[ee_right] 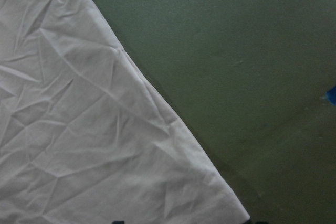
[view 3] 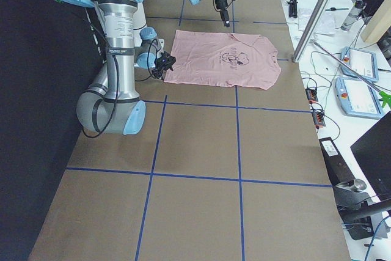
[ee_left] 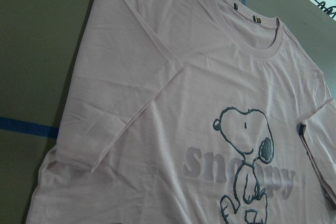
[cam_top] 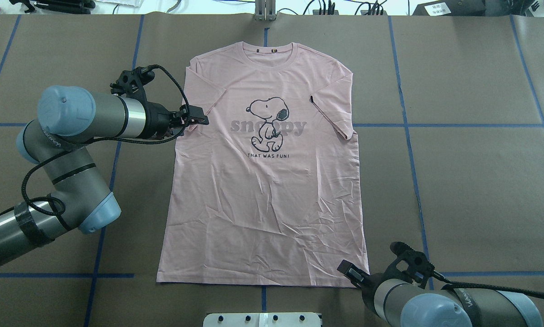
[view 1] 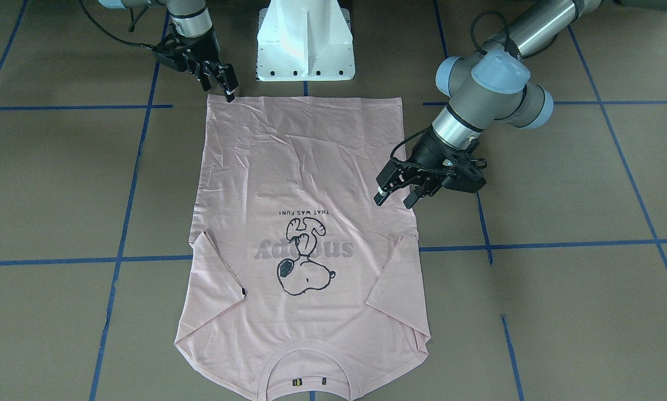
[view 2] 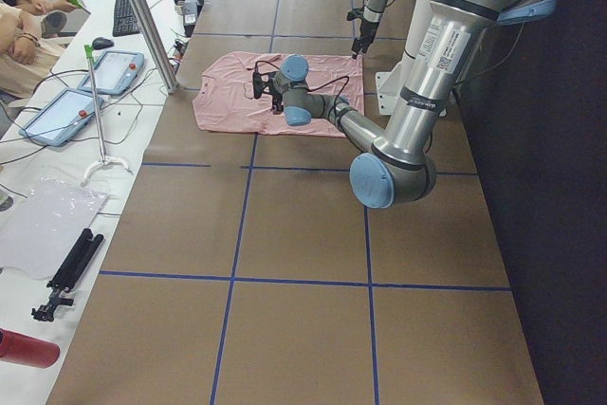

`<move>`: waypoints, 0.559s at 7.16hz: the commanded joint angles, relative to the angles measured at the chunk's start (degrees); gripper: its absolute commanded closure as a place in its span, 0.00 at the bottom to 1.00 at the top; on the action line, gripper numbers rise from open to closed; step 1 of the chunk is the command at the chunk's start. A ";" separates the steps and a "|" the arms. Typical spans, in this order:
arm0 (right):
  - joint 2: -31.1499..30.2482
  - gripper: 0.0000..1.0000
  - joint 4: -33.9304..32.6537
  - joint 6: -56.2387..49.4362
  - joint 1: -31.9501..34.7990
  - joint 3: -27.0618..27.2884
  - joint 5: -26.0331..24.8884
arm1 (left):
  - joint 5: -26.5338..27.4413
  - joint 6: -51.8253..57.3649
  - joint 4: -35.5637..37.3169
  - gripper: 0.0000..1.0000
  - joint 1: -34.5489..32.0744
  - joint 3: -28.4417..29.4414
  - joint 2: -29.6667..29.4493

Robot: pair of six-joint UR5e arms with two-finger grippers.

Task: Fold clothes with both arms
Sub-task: 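Move the right gripper to the hem corner nearest the robot while the left gripper follows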

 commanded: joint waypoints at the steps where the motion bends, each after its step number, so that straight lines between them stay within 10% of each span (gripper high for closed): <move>1: 0.19 0.14 -0.56 1.74 -1.09 -0.67 -1.33 | 0.07 0.06 0.05 0.15 0.18 0.43 -0.01; 4: -0.69 0.15 -1.69 1.74 -0.74 -0.85 -1.33 | 0.07 0.15 -0.04 0.15 0.18 0.52 -0.01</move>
